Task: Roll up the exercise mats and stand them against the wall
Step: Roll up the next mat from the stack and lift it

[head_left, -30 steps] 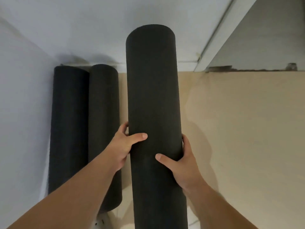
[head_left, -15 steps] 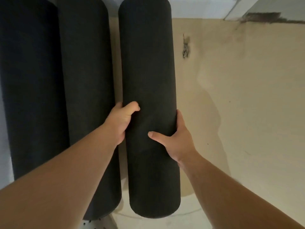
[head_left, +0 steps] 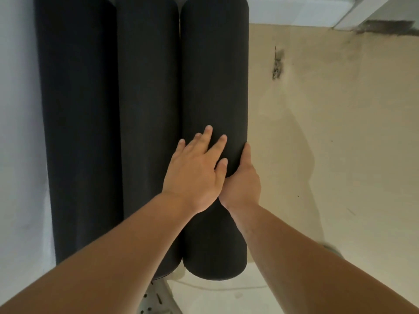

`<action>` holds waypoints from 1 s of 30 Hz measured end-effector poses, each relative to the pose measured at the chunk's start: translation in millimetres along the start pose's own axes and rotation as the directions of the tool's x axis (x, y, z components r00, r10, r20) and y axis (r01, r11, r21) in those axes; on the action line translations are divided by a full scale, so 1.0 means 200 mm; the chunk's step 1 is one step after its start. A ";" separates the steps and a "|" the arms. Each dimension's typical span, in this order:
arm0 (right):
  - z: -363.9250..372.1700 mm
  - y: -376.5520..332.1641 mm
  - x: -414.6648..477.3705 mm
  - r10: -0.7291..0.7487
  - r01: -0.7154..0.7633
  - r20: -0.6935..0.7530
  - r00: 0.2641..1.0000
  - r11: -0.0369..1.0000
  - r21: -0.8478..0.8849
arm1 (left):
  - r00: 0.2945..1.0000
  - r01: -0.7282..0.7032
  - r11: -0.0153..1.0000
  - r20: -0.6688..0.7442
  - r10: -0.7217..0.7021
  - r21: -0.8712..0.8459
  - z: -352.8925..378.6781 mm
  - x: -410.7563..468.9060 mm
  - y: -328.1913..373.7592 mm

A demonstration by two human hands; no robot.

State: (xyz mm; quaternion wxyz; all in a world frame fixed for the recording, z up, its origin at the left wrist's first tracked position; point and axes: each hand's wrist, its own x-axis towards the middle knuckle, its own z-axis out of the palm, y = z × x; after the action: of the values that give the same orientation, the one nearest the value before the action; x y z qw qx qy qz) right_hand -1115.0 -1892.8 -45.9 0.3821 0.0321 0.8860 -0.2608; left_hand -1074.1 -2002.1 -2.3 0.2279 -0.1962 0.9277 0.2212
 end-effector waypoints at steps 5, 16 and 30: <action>-0.04 0.00 0.06 -0.005 0.007 0.042 0.999 0.999 -0.050 | 0.988 -0.053 0.985 0.154 0.027 0.167 0.02 0.06 -0.03; -0.47 -0.14 -0.16 0.049 -0.057 0.247 0.968 0.998 0.022 | 0.949 0.273 0.962 0.164 -0.269 -0.002 -0.29 -0.14 0.08; -2.40 -0.30 -1.58 -0.035 -0.011 0.211 0.977 0.977 0.213 | 0.944 0.314 0.949 0.112 -0.310 -0.015 -1.81 -1.56 1.33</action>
State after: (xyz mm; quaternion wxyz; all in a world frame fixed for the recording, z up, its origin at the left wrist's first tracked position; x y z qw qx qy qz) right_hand -1223.9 -1666.0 474.4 0.4678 0.0390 0.8069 -0.3586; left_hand -1063.6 -1882.5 531.0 0.3070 -0.3319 0.8674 0.2077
